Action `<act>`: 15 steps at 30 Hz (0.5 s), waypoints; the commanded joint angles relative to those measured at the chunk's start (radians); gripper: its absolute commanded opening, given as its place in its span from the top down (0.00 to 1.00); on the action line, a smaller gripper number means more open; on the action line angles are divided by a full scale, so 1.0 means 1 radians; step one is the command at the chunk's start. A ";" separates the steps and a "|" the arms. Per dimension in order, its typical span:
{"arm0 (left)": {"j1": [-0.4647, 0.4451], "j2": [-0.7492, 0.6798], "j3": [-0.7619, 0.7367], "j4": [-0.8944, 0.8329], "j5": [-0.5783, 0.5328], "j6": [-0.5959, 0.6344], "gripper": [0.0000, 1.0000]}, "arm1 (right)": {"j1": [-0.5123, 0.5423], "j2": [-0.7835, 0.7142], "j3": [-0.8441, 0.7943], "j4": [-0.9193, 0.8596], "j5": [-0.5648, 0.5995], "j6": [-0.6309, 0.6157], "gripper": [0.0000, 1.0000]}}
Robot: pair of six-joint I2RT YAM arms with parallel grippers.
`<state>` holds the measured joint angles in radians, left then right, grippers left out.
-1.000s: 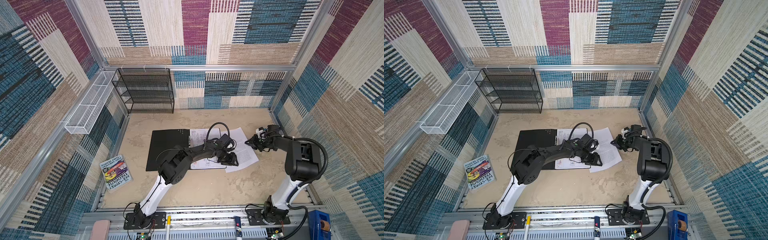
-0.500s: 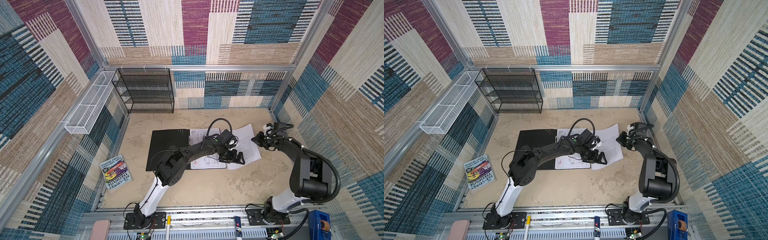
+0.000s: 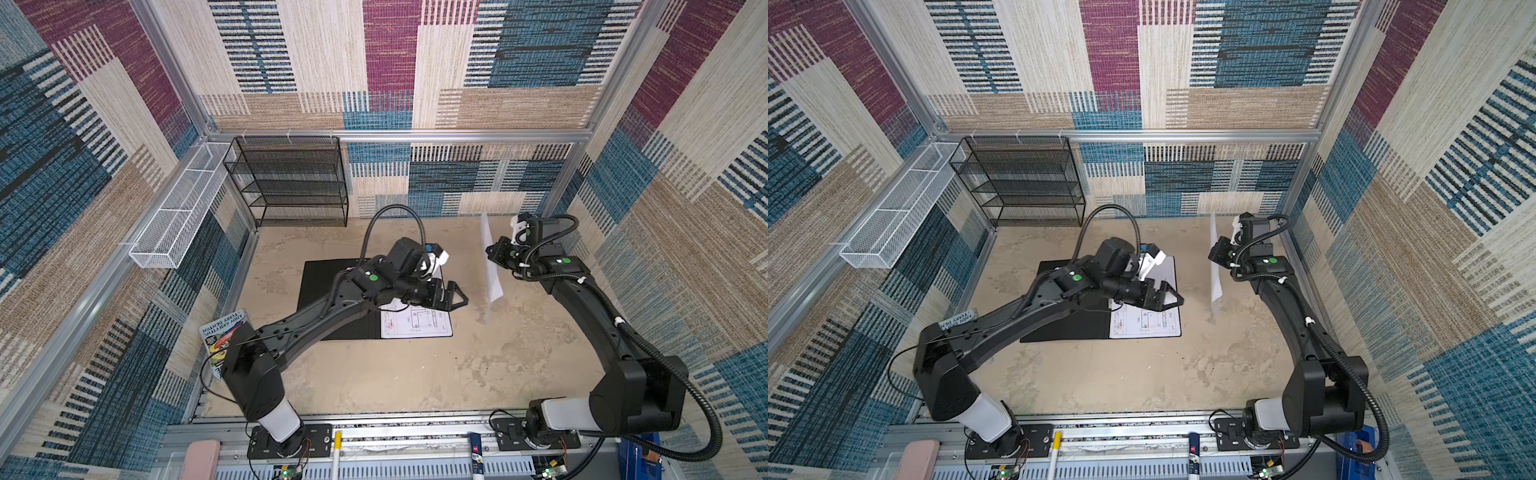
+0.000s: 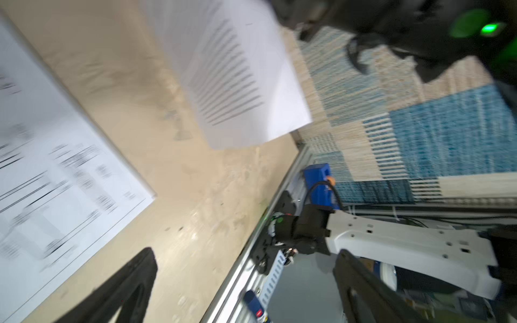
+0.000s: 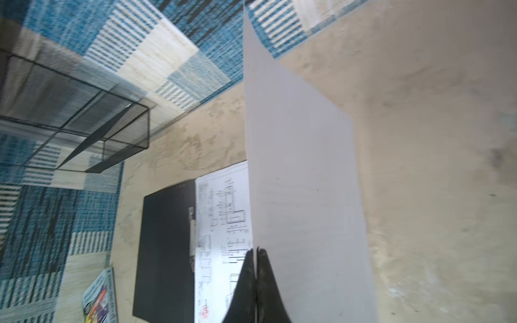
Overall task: Put the files into the folder
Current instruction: 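Lay the text sheet onto the folder's drawing stack with both grippers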
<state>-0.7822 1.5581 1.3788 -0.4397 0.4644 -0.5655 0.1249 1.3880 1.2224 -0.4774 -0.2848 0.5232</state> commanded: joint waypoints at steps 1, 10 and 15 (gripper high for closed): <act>0.106 -0.157 -0.159 -0.080 -0.130 0.047 0.01 | 0.101 0.030 0.057 0.033 0.043 0.105 1.00; 0.383 -0.549 -0.445 -0.158 -0.248 0.070 0.01 | 0.362 0.217 0.291 0.135 0.006 0.243 1.00; 0.453 -0.570 -0.480 -0.157 -0.153 0.077 0.01 | 0.334 0.198 0.205 0.152 0.063 0.259 1.00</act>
<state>-0.3458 0.9878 0.9073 -0.5938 0.2588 -0.5236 0.4709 1.5963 1.4666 -0.3580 -0.2512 0.7425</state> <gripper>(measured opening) 0.990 0.049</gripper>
